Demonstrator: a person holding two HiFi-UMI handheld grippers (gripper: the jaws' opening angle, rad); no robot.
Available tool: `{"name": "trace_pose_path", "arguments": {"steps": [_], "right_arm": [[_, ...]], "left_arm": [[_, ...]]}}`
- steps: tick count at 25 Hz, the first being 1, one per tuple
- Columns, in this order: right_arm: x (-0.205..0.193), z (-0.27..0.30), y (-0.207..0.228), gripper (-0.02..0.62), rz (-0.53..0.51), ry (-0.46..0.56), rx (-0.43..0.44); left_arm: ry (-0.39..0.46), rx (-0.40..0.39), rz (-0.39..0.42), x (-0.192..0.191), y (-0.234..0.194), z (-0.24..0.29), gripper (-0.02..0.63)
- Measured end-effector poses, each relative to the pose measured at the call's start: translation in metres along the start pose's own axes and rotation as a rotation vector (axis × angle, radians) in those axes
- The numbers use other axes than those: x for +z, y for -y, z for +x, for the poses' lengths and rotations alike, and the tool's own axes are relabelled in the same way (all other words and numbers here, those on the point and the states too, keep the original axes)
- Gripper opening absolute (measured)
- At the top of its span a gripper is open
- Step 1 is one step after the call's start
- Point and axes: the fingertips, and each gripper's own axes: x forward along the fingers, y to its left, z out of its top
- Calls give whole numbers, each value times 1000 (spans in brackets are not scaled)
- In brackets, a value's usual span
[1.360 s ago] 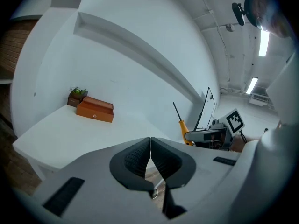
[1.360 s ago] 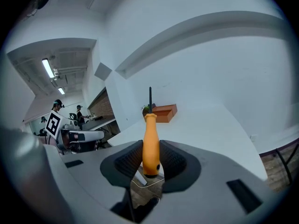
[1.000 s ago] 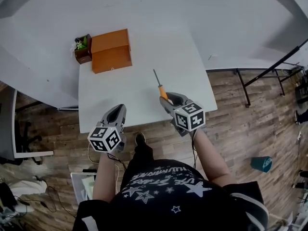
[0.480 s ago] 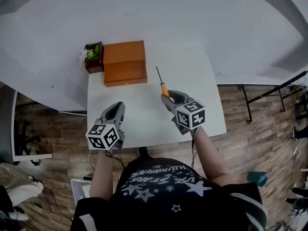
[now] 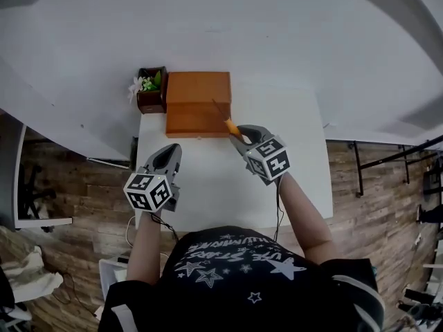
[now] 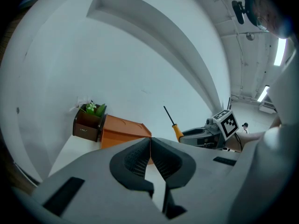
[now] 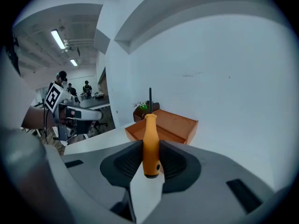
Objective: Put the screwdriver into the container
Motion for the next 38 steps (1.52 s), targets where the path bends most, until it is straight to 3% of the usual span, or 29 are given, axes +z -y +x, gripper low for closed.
{"name": "trace_pose_path", "arguments": {"steps": [10,21,28,38], "right_arm": [[10,87,-1,130,-301,-140,31],[-17,143,10,130,-591,-344,81],[-32,167,12,130,-709,-434,140],[-46,180,21,130,-737,-488,175]], "left_arm": [[21,21,-36,15,-64,15,21],[19,40,-115,5,-111,25,21],[3,36,-141,-3,-124,29,21],[-7,31,-174,-12,-128,37,21]]}}
